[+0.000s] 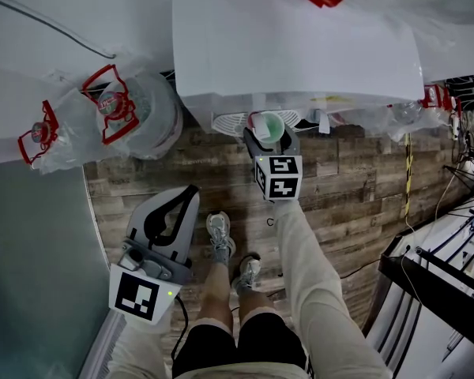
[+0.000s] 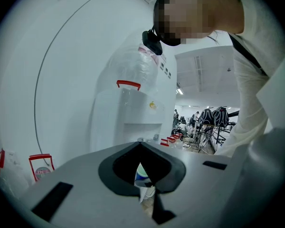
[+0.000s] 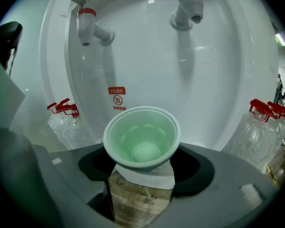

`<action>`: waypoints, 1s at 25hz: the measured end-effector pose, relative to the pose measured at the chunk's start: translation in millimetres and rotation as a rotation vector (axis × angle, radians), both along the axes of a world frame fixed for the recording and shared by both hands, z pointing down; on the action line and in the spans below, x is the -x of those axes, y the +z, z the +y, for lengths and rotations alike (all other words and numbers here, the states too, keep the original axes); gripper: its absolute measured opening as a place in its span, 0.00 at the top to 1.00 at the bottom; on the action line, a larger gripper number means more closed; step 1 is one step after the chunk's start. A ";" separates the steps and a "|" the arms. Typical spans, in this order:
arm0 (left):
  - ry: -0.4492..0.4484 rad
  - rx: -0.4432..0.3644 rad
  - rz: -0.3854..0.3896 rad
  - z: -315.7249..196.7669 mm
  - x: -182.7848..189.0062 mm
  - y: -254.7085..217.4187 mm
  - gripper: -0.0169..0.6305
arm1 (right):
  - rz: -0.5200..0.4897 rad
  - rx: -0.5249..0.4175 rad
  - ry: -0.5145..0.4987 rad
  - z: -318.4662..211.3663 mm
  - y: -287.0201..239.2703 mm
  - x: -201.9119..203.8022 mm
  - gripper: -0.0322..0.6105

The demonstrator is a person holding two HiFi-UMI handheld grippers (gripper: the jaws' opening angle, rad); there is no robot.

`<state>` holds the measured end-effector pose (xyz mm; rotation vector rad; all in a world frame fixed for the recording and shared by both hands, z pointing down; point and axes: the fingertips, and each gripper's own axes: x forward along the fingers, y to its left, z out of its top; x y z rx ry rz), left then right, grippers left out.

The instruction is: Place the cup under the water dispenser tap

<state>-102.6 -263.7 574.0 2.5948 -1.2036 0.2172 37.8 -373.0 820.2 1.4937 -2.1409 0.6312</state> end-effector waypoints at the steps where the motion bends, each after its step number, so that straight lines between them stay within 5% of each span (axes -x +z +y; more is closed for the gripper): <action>1: 0.000 0.000 0.002 0.8 -0.3 -0.5 0.97 | -0.001 -0.001 0.000 1.1 -1.0 -0.3 0.42; 19: 0.008 -0.031 0.011 16.5 -15.3 -21.0 0.97 | -0.115 -0.008 0.050 47.2 -33.1 -7.1 0.43; 21: 0.008 -0.034 0.012 17.7 -18.4 -23.7 0.97 | -0.134 -0.009 0.042 57.3 -41.9 -6.7 0.51; 25: 0.014 -0.049 0.014 20.7 -26.9 -33.9 0.97 | -0.114 -0.057 0.042 72.8 -68.0 -13.9 0.86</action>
